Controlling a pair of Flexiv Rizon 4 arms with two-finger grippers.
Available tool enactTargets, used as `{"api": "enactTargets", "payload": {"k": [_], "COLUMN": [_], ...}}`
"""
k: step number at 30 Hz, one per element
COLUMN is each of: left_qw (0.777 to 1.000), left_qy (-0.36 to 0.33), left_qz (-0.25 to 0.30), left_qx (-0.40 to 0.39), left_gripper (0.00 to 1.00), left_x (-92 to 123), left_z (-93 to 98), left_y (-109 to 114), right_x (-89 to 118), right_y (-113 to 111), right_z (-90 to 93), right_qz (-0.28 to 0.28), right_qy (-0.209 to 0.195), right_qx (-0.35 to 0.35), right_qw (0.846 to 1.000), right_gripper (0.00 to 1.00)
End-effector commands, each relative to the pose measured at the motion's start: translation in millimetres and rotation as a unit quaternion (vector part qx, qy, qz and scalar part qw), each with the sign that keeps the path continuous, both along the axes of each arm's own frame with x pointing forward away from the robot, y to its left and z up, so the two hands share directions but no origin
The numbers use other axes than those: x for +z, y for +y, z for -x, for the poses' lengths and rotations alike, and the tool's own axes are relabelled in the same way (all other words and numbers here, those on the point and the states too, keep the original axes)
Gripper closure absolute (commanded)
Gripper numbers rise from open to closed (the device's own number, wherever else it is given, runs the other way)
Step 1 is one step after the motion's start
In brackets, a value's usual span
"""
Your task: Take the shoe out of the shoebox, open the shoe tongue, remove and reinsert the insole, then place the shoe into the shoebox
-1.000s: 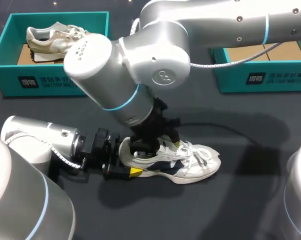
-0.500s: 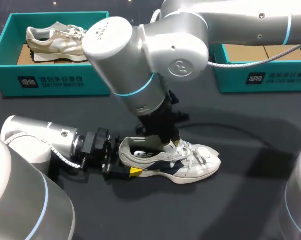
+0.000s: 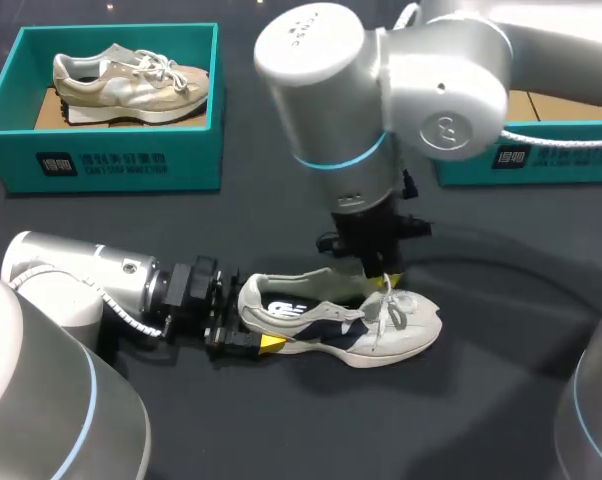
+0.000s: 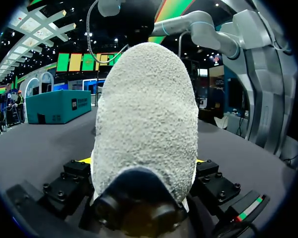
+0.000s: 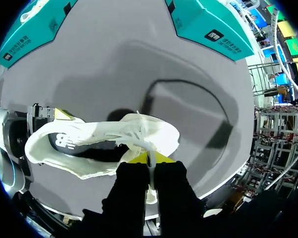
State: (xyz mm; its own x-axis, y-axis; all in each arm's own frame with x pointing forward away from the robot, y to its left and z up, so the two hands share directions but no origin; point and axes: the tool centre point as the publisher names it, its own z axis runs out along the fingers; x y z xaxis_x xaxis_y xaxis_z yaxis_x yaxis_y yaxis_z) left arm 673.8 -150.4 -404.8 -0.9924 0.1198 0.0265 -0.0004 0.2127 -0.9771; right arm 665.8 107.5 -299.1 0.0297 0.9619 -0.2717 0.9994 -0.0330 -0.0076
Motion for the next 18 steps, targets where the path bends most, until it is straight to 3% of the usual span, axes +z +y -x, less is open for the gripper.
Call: {"api": "enactTargets", "payload": {"k": [1,14,18], "left_qw": [1.000,1.000,1.000], "left_qy": [0.000,0.000,0.000], "left_qz": [0.000,0.000,0.000], "left_qx": [0.000,0.000,0.000], "left_gripper": [1.00,1.00,1.00], "left_x": [0.2,0.2,0.2], "left_z": [0.7,0.7,0.7], "left_y": [1.4,1.4,1.4], "right_x": [1.2,1.2,1.3], "right_y": [-29.7,-29.7,-35.4], "right_z": [0.2,0.2,4.0], "right_qz": [-0.203,-0.203,-0.226], "right_qy": [0.002,0.002,0.012], "right_qx": [0.007,0.007,0.079], "right_qw": [0.979,0.979,0.971], "right_gripper": [1.00,1.00,1.00]}}
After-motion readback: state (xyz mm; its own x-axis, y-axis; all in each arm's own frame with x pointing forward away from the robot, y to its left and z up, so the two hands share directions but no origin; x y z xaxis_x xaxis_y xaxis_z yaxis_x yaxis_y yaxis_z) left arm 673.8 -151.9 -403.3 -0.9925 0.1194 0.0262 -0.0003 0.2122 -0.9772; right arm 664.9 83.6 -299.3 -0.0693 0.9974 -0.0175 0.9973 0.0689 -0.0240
